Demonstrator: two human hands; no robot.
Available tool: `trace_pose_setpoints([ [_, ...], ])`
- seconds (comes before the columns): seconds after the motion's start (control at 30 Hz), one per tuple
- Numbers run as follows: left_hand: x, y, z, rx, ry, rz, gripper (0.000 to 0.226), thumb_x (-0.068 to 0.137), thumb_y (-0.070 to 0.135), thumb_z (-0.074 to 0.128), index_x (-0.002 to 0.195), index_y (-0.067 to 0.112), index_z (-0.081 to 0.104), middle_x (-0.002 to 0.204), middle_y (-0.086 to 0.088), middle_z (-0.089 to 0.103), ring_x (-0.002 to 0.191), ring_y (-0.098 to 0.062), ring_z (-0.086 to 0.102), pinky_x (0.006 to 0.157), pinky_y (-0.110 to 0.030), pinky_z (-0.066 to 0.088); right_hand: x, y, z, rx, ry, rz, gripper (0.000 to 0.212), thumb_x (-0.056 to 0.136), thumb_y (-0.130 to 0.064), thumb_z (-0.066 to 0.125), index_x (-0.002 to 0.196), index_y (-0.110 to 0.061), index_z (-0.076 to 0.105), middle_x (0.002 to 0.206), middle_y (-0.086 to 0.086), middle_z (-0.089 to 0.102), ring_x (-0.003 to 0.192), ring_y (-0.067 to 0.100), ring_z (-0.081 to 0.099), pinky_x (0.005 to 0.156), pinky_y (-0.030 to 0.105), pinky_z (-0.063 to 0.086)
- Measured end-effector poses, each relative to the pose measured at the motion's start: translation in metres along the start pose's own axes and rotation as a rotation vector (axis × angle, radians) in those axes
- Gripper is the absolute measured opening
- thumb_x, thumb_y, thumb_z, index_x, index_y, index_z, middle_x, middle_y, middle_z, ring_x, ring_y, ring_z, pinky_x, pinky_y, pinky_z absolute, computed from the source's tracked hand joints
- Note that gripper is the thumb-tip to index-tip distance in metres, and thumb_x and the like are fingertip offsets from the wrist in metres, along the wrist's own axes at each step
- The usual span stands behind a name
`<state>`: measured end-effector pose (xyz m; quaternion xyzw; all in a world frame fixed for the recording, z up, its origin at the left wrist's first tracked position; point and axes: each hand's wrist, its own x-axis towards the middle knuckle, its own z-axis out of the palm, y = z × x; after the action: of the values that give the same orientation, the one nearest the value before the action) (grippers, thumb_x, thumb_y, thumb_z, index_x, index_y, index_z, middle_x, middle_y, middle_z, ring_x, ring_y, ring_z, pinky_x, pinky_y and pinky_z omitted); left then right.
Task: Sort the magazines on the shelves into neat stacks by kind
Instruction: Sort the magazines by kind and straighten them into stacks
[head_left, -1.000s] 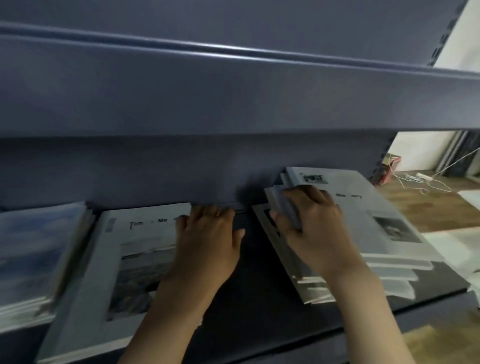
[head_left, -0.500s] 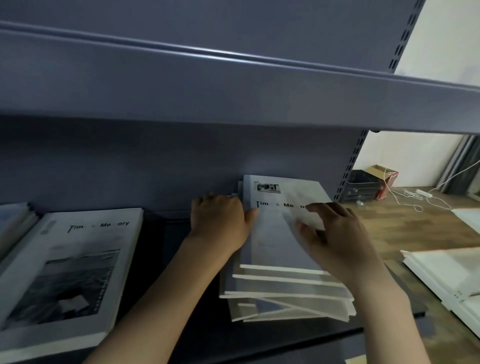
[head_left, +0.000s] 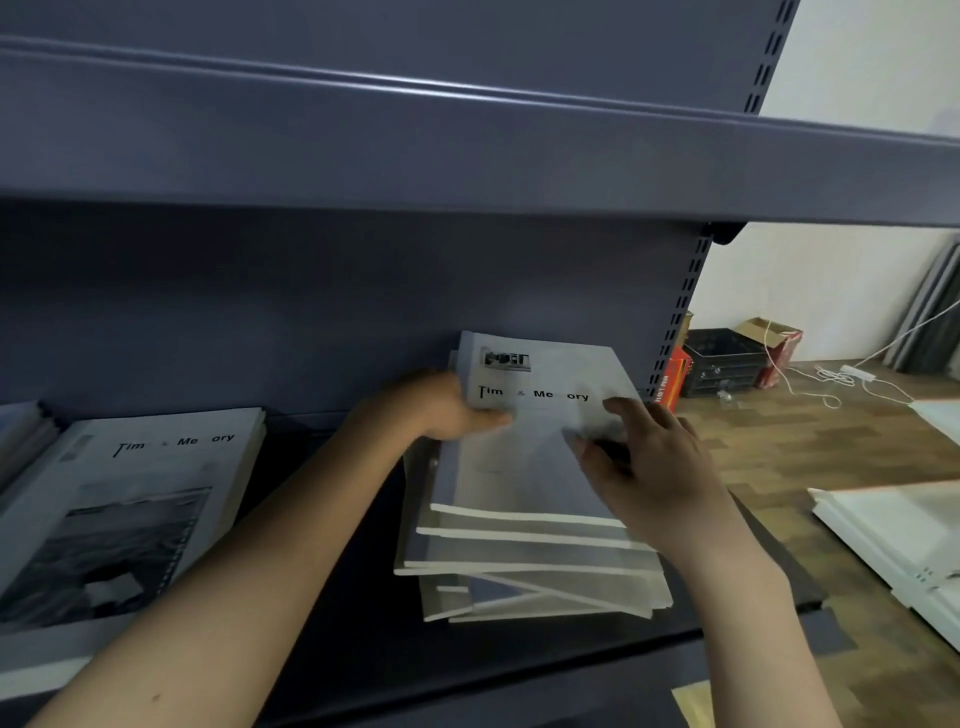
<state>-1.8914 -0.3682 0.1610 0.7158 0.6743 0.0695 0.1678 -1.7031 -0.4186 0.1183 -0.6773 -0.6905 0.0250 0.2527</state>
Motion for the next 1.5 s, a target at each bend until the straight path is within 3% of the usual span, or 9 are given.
trace_pose_setpoints([
  [0.17, 0.002, -0.004, 0.004, -0.27, 0.059, 0.015, 0.044, 0.079, 0.049, 0.067, 0.108, 0.016, 0.063, 0.114, -0.001, 0.064, 0.091, -0.015, 0.057, 0.072, -0.022, 0.04, 0.002, 0.001, -0.005, -0.01, -0.035, 0.098, 0.065, 0.089, -0.057, 0.047, 0.137, -0.016, 0.037, 0.132, 0.008, 0.048, 0.126, 0.029, 0.039, 0.098, 0.04, 0.037],
  [0.27, -0.002, -0.017, 0.006, -0.361, 0.106, -0.008, 0.03, 0.078, 0.045, 0.069, 0.087, 0.019, 0.057, 0.09, 0.005, 0.059, 0.075, -0.008, 0.054, 0.058, -0.022, 0.04, 0.013, 0.003, -0.005, -0.032, -0.062, 0.166, 0.064, 0.086, -0.061, 0.047, 0.128, -0.012, 0.045, 0.125, 0.011, 0.052, 0.121, 0.032, 0.043, 0.093, 0.04, 0.04],
  [0.37, -0.013, -0.036, 0.004, -0.455, 0.177, -0.032, 0.035, 0.081, 0.035, 0.068, 0.107, 0.015, 0.055, 0.105, 0.001, 0.059, 0.089, -0.016, 0.056, 0.074, -0.028, 0.046, 0.028, 0.0, 0.0, -0.054, -0.109, 0.24, 0.065, 0.085, -0.064, 0.044, 0.114, -0.007, 0.053, 0.113, 0.012, 0.058, 0.113, 0.032, 0.049, 0.086, 0.039, 0.046],
  [0.5, -0.031, -0.057, 0.006, -0.383, 0.328, -0.116, 0.033, 0.087, 0.032, 0.059, 0.113, 0.013, 0.052, 0.118, -0.007, 0.059, 0.102, -0.026, 0.056, 0.085, -0.033, 0.045, 0.047, -0.008, 0.008, -0.084, -0.122, 0.223, 0.074, 0.08, -0.071, 0.04, 0.101, -0.005, 0.063, 0.105, 0.018, 0.061, 0.1, 0.032, 0.056, 0.075, 0.035, 0.046],
  [0.67, -0.049, -0.071, 0.012, -0.335, 0.38, -0.146, 0.035, 0.092, 0.032, 0.052, 0.117, 0.008, 0.045, 0.123, -0.014, 0.056, 0.112, -0.032, 0.053, 0.086, -0.035, 0.041, 0.06, -0.021, -0.003, -0.182, -0.272, 0.24, 0.089, 0.074, -0.081, 0.043, 0.117, -0.005, 0.061, 0.122, 0.018, 0.058, 0.113, 0.033, 0.054, 0.078, 0.033, 0.043],
  [0.8, -0.056, -0.084, 0.007, -0.355, 0.378, -0.157, 0.037, 0.094, 0.03, 0.049, 0.123, 0.008, 0.041, 0.122, -0.013, 0.056, 0.107, -0.032, 0.053, 0.08, -0.032, 0.039, 0.06, -0.03, -0.013, -0.23, -0.346, 0.198, 0.08, 0.08, -0.07, 0.05, 0.126, -0.005, 0.053, 0.131, 0.013, 0.053, 0.121, 0.031, 0.05, 0.085, 0.031, 0.041],
  [1.13, -0.073, -0.13, 0.017, -0.724, 0.457, -0.116, 0.017, 0.092, 0.023, 0.055, 0.109, 0.027, 0.056, 0.103, 0.002, 0.063, 0.1, -0.023, 0.059, 0.09, -0.04, 0.044, 0.056, -0.034, 0.0, -0.277, -0.211, 0.163, 0.087, 0.074, -0.079, 0.046, 0.115, -0.003, 0.059, 0.117, 0.014, 0.061, 0.111, 0.03, 0.056, 0.073, 0.029, 0.038],
  [1.33, -0.078, -0.146, 0.025, -0.8, 0.456, -0.118, 0.017, 0.092, 0.024, 0.056, 0.09, 0.041, 0.059, 0.099, 0.012, 0.065, 0.099, -0.021, 0.061, 0.094, -0.045, 0.045, 0.056, -0.041, -0.001, -0.277, -0.225, 0.204, 0.071, 0.084, -0.065, 0.051, 0.123, -0.006, 0.056, 0.126, 0.012, 0.057, 0.118, 0.031, 0.053, 0.09, 0.034, 0.045],
  [1.5, -0.071, -0.15, 0.018, -0.747, 0.417, -0.081, 0.016, 0.091, 0.029, 0.056, 0.107, 0.033, 0.057, 0.109, 0.002, 0.063, 0.103, -0.024, 0.058, 0.096, -0.045, 0.043, 0.049, -0.05, -0.009, -0.238, -0.278, 0.313, 0.072, 0.08, -0.065, 0.059, 0.123, -0.007, 0.056, 0.123, 0.012, 0.058, 0.113, 0.031, 0.056, 0.076, 0.031, 0.042],
])
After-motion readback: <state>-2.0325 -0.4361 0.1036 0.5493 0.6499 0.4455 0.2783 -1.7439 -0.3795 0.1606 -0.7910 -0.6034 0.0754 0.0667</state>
